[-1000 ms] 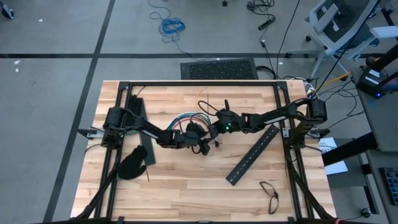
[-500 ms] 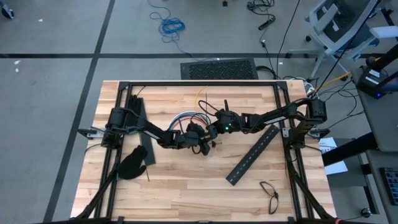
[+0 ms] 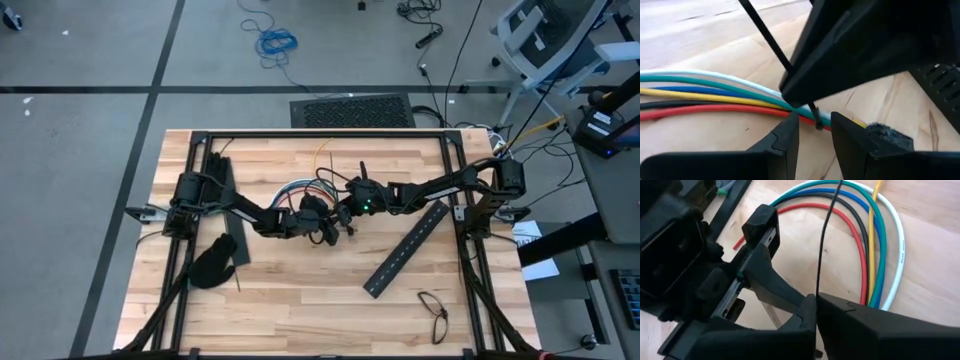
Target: Ziptie cables
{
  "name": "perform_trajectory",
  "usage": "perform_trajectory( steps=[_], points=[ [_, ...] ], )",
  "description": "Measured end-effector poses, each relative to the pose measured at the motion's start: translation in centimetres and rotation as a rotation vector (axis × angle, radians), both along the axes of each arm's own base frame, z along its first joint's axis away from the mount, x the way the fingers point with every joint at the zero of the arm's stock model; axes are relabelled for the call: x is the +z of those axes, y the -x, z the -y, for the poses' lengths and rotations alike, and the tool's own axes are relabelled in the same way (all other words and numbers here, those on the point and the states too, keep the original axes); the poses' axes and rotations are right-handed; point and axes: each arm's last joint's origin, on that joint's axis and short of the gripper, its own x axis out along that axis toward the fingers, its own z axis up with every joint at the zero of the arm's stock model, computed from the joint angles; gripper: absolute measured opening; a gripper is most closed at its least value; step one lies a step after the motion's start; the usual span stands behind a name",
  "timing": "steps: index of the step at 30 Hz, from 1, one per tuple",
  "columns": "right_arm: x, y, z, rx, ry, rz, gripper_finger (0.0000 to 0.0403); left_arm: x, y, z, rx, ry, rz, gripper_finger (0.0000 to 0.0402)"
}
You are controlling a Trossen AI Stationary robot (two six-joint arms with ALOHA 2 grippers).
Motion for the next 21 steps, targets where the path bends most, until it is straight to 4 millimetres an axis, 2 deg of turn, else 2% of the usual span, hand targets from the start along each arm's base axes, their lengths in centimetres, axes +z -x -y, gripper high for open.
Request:
perform_trajectory(
  steps=[5,21],
  points=[
    [0.03,-0.01,0.08,-0.003,0.001,0.004,0.0000,-0.01,-0.01,0.05,0.020,0.068,0.025,0.0109],
    [0.06,-0.03,0.10,-0.006,0.003,0.008,0.0000,-0.16,0.01,0.19,0.030,0.064,0.023,0.0108]
  ],
)
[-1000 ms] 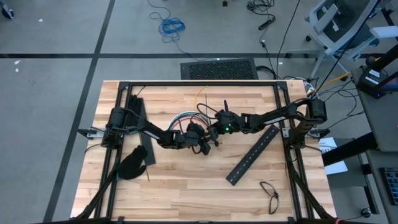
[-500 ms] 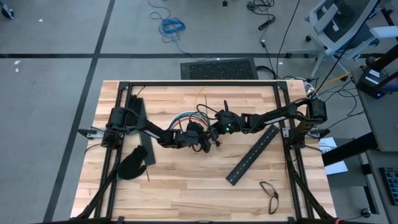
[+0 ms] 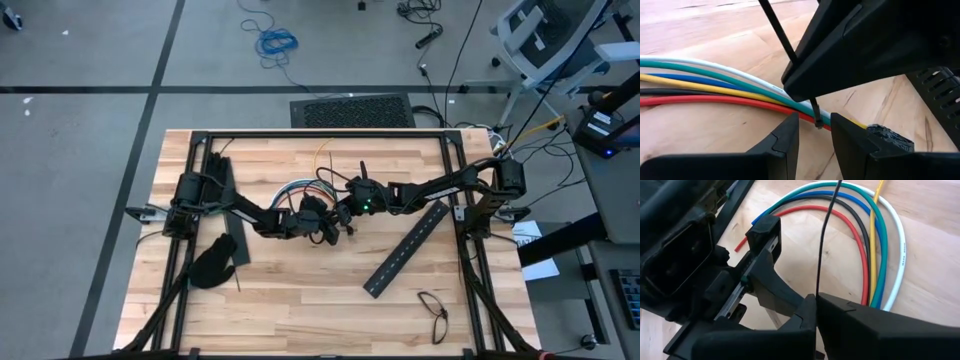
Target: Ziptie cables
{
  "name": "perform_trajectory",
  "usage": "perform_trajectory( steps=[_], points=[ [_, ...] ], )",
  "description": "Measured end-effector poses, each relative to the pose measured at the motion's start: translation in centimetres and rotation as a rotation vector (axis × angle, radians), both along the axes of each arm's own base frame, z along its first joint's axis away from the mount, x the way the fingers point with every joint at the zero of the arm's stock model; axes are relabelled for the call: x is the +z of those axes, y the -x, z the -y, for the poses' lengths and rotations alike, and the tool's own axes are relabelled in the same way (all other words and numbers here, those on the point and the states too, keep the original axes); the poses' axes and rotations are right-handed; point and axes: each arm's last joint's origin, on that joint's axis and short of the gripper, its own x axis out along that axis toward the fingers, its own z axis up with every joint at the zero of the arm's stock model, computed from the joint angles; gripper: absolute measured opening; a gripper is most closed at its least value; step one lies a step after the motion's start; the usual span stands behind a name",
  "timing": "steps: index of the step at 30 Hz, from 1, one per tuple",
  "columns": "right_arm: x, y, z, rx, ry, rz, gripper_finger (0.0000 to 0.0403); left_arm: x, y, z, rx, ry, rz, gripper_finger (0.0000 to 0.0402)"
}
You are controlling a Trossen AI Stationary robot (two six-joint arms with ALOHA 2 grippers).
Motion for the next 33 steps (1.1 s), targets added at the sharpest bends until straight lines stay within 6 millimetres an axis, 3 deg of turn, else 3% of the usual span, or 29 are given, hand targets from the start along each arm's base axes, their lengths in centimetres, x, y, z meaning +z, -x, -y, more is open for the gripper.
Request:
perform_trajectory(
  steps=[6,12,21,33],
  points=[
    [0.0,0.0,0.0,-0.001,0.001,0.000,0.0000,0.0,0.0,0.1,0.006,0.017,0.006,0.0108],
    [0.0,0.0,0.0,-0.001,0.000,0.000,0.0000,-1.3,-0.3,0.1,0.022,0.042,0.012,0.0107],
    [0.0,0.0,0.0,-0.002,-0.003,0.000,0.0000,-0.8,-0.9,-0.1,0.035,0.035,0.044,0.0063],
    [0.0,0.0,0.0,0.001,-0.002,-0.001,0.0000,-1.0,-0.8,0.1,0.031,0.035,0.024,0.0059]
  ],
)
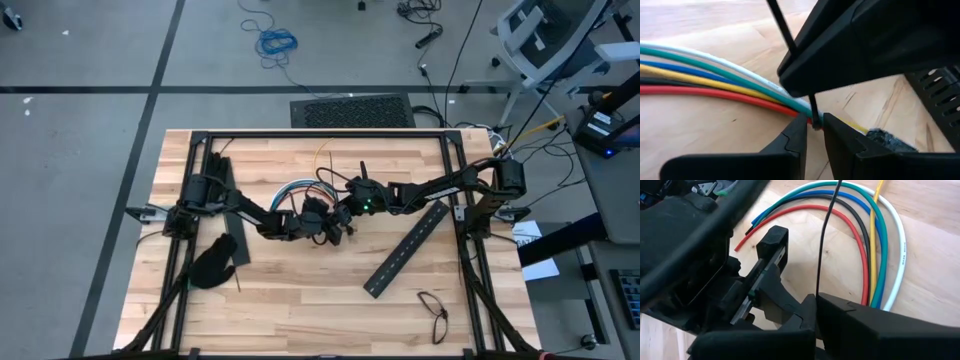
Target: Ziptie cables
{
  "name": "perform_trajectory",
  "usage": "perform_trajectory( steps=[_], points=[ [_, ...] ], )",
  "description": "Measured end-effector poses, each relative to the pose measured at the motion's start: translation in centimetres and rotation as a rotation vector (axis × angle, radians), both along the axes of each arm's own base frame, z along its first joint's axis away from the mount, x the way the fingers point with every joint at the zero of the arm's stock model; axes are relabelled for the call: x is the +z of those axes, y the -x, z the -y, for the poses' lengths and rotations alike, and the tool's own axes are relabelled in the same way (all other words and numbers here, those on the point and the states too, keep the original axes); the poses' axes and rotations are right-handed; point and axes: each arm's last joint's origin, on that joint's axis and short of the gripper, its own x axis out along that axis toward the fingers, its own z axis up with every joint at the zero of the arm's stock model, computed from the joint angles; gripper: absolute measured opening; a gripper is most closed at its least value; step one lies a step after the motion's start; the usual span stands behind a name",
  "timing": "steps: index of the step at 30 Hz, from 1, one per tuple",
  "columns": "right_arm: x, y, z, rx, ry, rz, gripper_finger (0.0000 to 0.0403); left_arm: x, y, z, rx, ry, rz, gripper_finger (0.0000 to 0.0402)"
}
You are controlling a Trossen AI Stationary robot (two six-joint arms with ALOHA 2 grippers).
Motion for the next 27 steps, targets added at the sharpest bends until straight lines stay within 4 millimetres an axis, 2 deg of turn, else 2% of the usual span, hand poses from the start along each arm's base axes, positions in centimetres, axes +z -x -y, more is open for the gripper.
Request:
perform_trajectory(
  steps=[9,27],
  points=[
    [0.00,0.00,0.00,0.000,0.000,0.000,0.0000,-0.05,0.03,0.00,0.000,0.001,-0.007,0.0019],
    [0.06,-0.03,0.03,-0.005,-0.004,0.007,0.0000,-0.06,0.04,-0.02,0.006,-0.001,-0.009,0.0001]
  ],
)
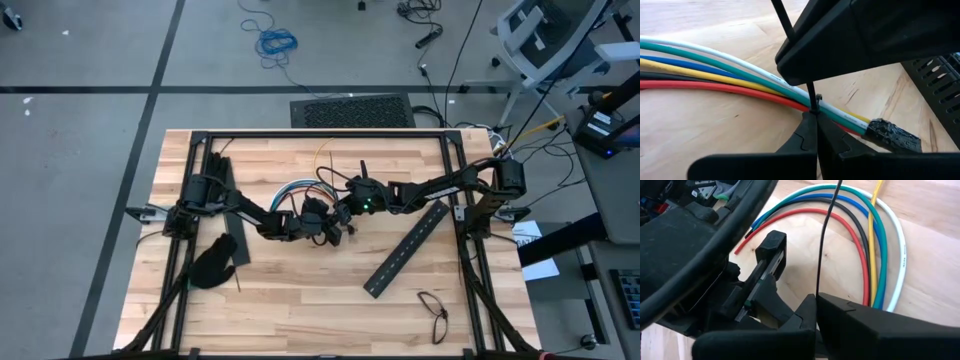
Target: Ziptie cables
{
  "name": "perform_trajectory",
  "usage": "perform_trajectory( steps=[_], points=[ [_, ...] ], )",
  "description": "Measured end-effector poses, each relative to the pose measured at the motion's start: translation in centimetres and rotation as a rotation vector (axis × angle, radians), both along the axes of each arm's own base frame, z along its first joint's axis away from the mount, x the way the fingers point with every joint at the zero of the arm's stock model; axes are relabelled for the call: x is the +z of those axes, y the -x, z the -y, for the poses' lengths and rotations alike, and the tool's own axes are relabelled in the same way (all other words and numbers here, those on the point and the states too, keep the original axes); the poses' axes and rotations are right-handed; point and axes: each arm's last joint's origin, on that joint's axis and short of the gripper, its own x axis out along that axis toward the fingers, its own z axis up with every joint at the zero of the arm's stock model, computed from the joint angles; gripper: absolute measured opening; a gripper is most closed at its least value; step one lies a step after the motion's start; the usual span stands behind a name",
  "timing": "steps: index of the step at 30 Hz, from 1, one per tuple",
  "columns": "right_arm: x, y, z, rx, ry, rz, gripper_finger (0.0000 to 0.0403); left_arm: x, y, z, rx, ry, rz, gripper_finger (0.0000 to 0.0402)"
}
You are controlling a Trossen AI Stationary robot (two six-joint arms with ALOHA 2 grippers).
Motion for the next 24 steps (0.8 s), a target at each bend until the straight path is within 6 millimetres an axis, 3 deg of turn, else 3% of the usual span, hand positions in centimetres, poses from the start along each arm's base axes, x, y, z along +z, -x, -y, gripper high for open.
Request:
perform_trajectory(
  steps=[11,24],
  points=[
    [0.02,-0.02,-0.02,-0.002,-0.008,0.004,0.0000,0.05,-0.02,0.00,0.023,0.050,0.026,0.0010],
    [-0.14,0.10,-0.03,-0.002,-0.011,-0.016,0.0000,0.19,-0.07,0.00,0.052,0.106,0.061,0.0141]
  ],
)
